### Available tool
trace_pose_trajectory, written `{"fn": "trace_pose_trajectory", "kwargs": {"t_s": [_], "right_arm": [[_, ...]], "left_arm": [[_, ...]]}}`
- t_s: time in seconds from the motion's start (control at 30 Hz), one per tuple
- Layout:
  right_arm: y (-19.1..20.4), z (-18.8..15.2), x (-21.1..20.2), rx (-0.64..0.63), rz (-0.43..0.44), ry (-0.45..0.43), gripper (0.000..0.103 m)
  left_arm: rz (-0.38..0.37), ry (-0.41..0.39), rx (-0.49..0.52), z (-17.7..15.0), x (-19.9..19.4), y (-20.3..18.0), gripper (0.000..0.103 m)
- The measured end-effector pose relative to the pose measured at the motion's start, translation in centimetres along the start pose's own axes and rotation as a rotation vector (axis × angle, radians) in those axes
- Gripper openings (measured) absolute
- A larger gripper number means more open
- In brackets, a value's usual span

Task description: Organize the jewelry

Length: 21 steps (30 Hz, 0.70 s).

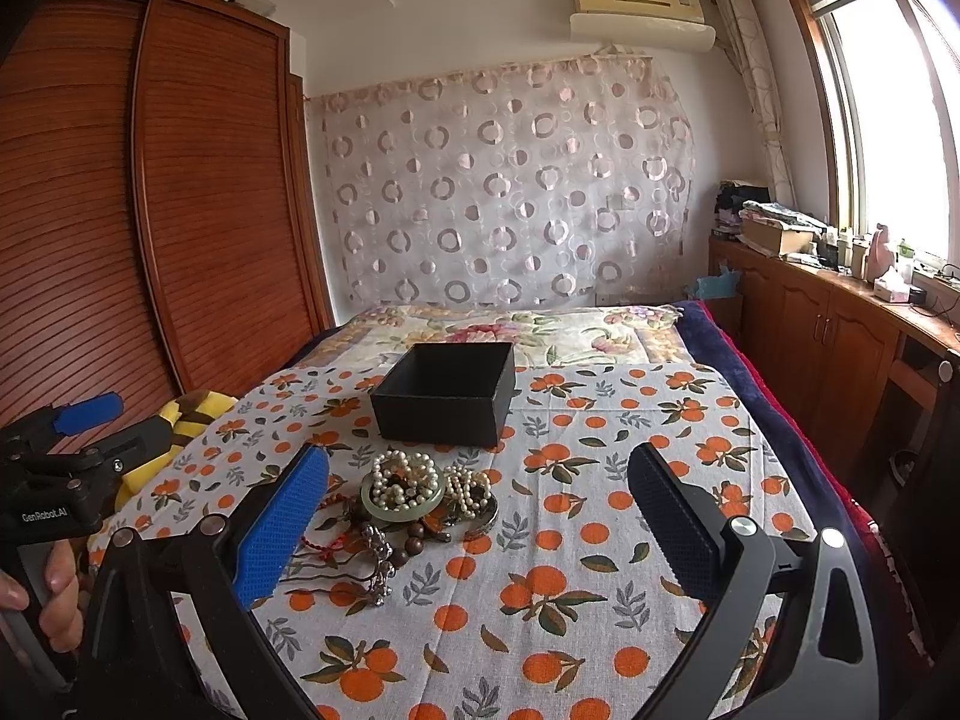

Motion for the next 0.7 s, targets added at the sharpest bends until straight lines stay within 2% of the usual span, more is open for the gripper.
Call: {"fn": "trace_pose_trajectory", "kwargs": {"t_s": [0.37, 0.7], "right_arm": [[-1.2, -1.9, 1.8, -0.006, 0.028, 0.062, 0.100], [-3.6, -4.3, 4.0, -0.017, 0.048, 0.151, 0.084]], "left_arm": [[-0.049, 0.113, 0.028, -2.6, 3.3, -0.2, 0.096], [-0.144, 0.227, 0.092, -5.1, 6.4, -2.7, 0.096]]}}
Point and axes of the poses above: each gripper's, at about its wrist camera, not at the fingertips, and x roughly the way its jaws point, y to its left, z to its top, the point moved 4 cm from there along x, roughly the way its jaws point, and after that the axes turned 8 degrees about z, right-handed, at the moved point
